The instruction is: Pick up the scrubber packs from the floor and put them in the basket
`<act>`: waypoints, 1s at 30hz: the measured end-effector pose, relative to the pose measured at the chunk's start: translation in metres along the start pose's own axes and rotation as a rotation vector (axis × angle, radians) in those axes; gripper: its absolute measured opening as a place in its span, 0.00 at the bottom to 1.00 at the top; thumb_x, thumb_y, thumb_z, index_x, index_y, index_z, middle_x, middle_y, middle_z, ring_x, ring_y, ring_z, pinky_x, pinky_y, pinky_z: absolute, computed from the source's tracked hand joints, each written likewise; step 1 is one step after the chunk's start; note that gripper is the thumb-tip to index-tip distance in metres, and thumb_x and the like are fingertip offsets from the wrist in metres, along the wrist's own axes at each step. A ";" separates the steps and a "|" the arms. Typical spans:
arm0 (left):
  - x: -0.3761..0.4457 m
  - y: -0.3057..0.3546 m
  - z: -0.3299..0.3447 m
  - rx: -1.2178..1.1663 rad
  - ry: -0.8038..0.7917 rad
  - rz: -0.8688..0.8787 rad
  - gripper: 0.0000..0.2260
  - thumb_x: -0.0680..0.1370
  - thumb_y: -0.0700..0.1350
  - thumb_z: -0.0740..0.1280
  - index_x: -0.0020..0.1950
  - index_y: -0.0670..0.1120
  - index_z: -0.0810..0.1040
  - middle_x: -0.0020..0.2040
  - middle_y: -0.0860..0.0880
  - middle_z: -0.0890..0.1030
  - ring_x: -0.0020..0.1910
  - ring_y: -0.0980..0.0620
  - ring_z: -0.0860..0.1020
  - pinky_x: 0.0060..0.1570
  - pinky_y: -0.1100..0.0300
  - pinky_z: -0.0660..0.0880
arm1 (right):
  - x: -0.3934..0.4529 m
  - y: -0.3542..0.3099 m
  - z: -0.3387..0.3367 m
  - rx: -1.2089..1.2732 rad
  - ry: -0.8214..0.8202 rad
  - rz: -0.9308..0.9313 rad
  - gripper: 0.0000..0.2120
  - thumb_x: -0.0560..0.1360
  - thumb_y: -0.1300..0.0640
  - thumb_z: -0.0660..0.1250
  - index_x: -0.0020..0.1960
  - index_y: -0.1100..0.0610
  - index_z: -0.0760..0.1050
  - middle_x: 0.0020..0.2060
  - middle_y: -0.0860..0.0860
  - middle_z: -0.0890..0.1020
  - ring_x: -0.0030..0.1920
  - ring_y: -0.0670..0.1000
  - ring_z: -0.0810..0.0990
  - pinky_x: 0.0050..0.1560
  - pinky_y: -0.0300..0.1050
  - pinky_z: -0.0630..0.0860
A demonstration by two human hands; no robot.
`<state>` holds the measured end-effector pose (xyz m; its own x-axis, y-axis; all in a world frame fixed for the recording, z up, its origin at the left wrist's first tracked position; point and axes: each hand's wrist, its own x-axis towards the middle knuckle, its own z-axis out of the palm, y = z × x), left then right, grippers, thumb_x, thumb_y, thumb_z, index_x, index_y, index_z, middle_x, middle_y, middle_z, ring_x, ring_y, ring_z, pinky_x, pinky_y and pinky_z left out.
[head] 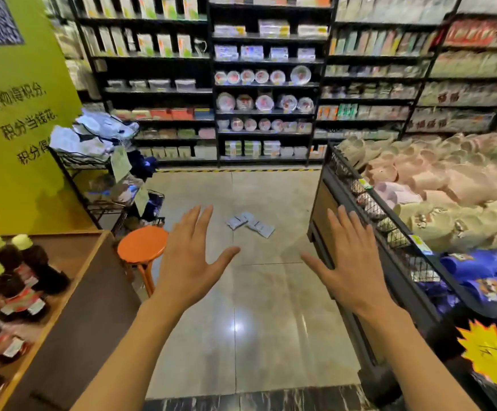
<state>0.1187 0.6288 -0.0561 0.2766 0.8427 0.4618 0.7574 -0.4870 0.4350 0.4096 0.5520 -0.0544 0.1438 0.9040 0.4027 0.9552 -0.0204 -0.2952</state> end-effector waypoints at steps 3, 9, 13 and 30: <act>0.057 -0.013 0.011 0.047 0.013 -0.029 0.43 0.76 0.73 0.56 0.83 0.48 0.57 0.83 0.45 0.60 0.82 0.44 0.57 0.79 0.47 0.56 | 0.070 0.006 0.019 0.035 -0.003 -0.039 0.52 0.72 0.20 0.42 0.84 0.54 0.52 0.84 0.53 0.53 0.84 0.56 0.48 0.81 0.55 0.39; 0.154 -0.057 0.034 0.116 0.030 -0.072 0.44 0.75 0.74 0.56 0.83 0.48 0.57 0.83 0.45 0.60 0.82 0.45 0.58 0.80 0.44 0.58 | 0.186 0.012 0.066 0.086 -0.026 -0.091 0.51 0.73 0.20 0.40 0.84 0.52 0.49 0.84 0.52 0.51 0.84 0.56 0.48 0.82 0.57 0.41; 0.217 -0.093 0.064 0.123 0.005 -0.080 0.44 0.75 0.74 0.55 0.84 0.49 0.56 0.83 0.46 0.58 0.83 0.45 0.56 0.81 0.46 0.56 | 0.256 0.020 0.105 0.084 -0.058 -0.092 0.48 0.74 0.23 0.46 0.85 0.51 0.47 0.84 0.51 0.49 0.84 0.54 0.45 0.82 0.56 0.40; 0.525 -0.232 0.200 0.047 -0.035 0.006 0.41 0.77 0.71 0.57 0.83 0.48 0.59 0.81 0.44 0.64 0.81 0.44 0.60 0.79 0.44 0.55 | 0.552 0.064 0.228 0.047 -0.046 0.011 0.48 0.75 0.24 0.50 0.85 0.51 0.49 0.84 0.50 0.47 0.84 0.53 0.44 0.79 0.48 0.33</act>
<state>0.2063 1.2305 -0.0690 0.3008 0.8477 0.4369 0.7827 -0.4812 0.3949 0.4912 1.1473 -0.0483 0.1413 0.9225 0.3591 0.9402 -0.0115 -0.3405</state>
